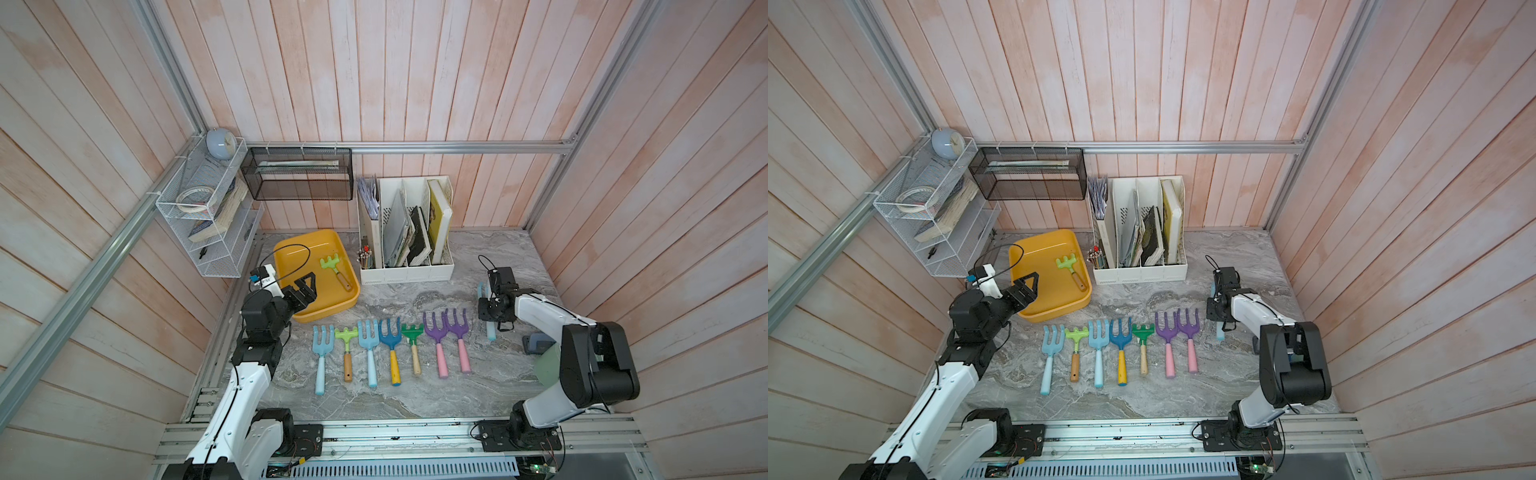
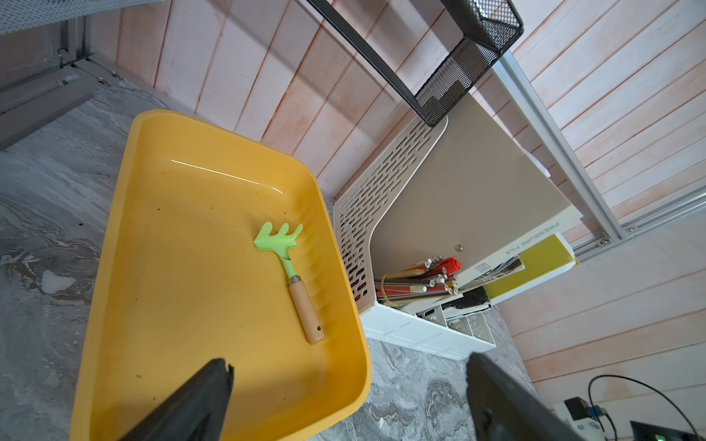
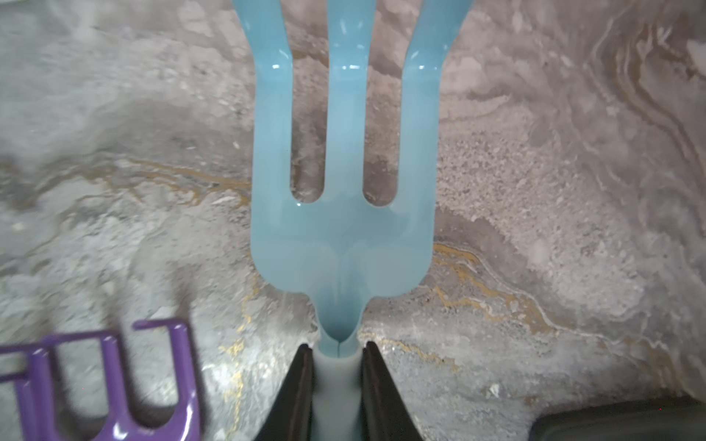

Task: Take the hand rake out of the storage box
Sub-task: Pick up the rake at the center of the board, then place the rake at the center of the board.

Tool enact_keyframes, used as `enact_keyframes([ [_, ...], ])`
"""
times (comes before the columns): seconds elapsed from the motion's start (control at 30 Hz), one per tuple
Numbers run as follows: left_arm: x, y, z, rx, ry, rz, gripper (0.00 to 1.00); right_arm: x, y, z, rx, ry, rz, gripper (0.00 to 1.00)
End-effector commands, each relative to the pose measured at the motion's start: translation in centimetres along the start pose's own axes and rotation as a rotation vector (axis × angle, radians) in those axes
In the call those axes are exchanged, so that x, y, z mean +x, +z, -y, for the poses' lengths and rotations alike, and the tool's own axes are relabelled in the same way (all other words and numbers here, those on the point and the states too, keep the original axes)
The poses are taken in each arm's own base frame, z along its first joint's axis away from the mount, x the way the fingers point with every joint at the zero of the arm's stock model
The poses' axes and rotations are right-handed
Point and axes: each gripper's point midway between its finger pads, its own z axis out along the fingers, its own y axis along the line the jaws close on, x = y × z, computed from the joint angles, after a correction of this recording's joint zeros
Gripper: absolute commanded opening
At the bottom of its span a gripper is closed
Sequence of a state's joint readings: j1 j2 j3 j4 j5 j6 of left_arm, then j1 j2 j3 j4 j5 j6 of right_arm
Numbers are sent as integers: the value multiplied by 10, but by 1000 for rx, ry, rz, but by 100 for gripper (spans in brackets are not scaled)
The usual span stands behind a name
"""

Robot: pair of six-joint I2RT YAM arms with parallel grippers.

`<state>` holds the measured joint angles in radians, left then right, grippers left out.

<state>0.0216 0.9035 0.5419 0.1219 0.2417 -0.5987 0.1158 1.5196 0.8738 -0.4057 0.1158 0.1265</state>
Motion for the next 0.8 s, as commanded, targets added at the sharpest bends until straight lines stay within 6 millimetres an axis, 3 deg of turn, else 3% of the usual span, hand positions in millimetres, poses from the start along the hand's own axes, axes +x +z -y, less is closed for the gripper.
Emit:
enact_keyframes([
  [0.0,1,-2,-10,-45,26,6,100,-5,-23,-10,-79,-205,108,0],
  [0.13,0,-2,-13,-54,32,7,100,6,-40,-14,-116,-253,120,0],
  [0.2,1,-1,-15,-63,37,6,100,10,-53,-36,-231,-318,147,0],
  [0.3,2,-1,-16,-79,47,9,100,19,-46,-25,-139,-381,120,0],
  [0.37,3,-1,-14,-75,55,8,100,11,-47,-13,-72,-336,124,0],
  [0.43,4,0,-12,-72,58,4,100,-7,-62,-29,-162,-252,180,0],
  [0.53,4,0,-14,-77,57,3,100,-29,-87,-34,-200,19,227,0],
  [0.67,5,1,-15,-77,56,-2,100,2,-82,-44,-162,76,131,0],
  [0.77,5,1,-15,-73,52,-1,100,33,-66,-31,-100,147,55,0],
])
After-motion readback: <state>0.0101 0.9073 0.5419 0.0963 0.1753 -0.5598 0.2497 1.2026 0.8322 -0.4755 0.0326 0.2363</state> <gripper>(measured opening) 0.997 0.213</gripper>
